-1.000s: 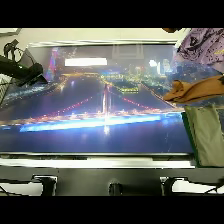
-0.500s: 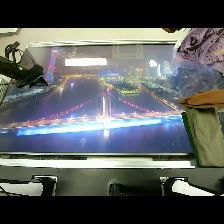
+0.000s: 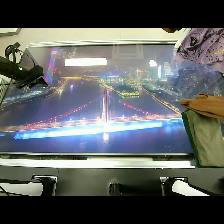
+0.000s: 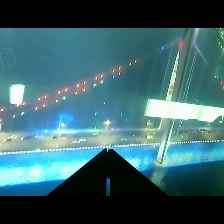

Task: Fold the clothes and pants, and hang the long-sleeved shirts on hangers.

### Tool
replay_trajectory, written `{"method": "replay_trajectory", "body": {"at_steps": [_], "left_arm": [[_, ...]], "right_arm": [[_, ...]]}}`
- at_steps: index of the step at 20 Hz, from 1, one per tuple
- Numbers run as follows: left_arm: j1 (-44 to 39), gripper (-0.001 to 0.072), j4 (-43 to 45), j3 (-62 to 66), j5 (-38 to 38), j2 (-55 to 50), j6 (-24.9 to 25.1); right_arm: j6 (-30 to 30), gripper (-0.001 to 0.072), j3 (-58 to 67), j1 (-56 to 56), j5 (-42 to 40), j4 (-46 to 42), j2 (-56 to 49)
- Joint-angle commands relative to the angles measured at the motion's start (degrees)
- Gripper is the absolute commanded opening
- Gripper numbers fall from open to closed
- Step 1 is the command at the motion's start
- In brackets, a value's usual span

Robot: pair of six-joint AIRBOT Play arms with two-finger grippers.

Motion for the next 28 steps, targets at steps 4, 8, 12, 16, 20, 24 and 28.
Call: {"method": "replay_trajectory", "body": {"at_steps": [4,8,12,16,20,24,28], "left_arm": [[0.0,0.0016,0.0,0.0,-0.4,0.0,0.2],[0.0,0.0016,0.0,0.0,-0.4,0.0,0.2],[0.0,0.0016,0.0,0.0,-0.4,0.0,0.2],[0.0,0.0016,0.0,0.0,-0.4,0.0,0.2],[0.0,0.0016,0.0,0.0,-0.4,0.0,0.2],[0.0,0.0016,0.0,0.0,-0.4,0.0,0.2],[0.0,0.0016,0.0,0.0,-0.4,0.0,0.2]], "right_arm": [[0.0,0.0026,-24.0,0.0,3.6,-8.9,8.0],[2.6,0.0026,-37.7,0.0,7.5,-14.1,12.5],[4.1,0.0026,-44.4,0.0,10.6,-15.9,13.6],[5.5,0.0027,-47.1,0.0,10.7,-17.6,13.6],[7.3,0.0027,-48.7,0.0,9.2,-17.6,13.6],[7.4,0.0028,-49.0,0.0,8.0,-18.9,13.6],[7.6,0.0313,-49.0,0.0,6.3,-22.9,13.6]]}}
